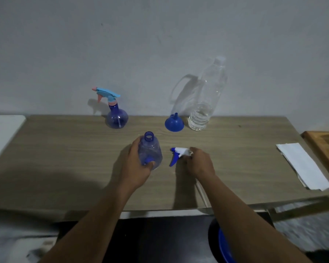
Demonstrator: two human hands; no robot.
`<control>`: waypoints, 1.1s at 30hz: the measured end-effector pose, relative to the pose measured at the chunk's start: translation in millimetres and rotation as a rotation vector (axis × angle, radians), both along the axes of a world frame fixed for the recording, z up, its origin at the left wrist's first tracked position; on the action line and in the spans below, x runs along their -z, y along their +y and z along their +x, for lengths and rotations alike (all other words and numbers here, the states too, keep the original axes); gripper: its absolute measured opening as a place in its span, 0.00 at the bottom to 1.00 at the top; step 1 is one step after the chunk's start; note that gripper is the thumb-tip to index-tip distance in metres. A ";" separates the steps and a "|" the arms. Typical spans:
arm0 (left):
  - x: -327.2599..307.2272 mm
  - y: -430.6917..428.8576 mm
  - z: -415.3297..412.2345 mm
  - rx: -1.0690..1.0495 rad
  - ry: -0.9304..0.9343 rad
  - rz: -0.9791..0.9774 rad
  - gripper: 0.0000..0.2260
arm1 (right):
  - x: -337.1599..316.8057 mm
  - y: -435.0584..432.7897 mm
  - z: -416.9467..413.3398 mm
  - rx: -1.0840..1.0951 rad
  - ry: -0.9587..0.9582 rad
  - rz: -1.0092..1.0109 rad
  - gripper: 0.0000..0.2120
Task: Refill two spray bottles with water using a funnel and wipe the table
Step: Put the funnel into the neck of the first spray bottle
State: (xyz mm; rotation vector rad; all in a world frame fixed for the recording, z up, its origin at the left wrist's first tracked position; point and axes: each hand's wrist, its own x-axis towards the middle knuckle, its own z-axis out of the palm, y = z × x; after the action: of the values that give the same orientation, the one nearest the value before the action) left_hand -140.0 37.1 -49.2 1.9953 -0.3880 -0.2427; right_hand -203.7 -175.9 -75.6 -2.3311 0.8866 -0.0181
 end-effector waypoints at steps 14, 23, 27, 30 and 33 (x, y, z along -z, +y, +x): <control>0.5 -5.7 -4.4 -0.042 0.005 -0.084 0.31 | -10.7 -8.5 7.9 -0.005 0.056 -0.212 0.18; 31.8 -2.1 7.6 -0.070 -0.037 -0.137 0.31 | -16.1 -12.5 75.2 -0.022 -0.148 0.020 0.22; 42.0 -2.3 10.8 -0.062 -0.045 -0.150 0.33 | -7.1 -20.3 109.6 -0.028 -0.109 0.049 0.16; 42.9 -2.5 15.0 -0.067 -0.040 -0.118 0.33 | 1.4 -27.0 128.5 -0.034 -0.092 0.055 0.20; 41.4 -1.6 17.0 -0.072 -0.054 -0.067 0.32 | 7.7 -28.2 139.1 -0.064 -0.094 0.026 0.29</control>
State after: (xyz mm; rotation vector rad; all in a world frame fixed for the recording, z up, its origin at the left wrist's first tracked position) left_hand -123.0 35.5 -90.6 1.9494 -0.3534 -0.1287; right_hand -64.6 -204.0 -83.3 -2.3130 0.7610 -0.0873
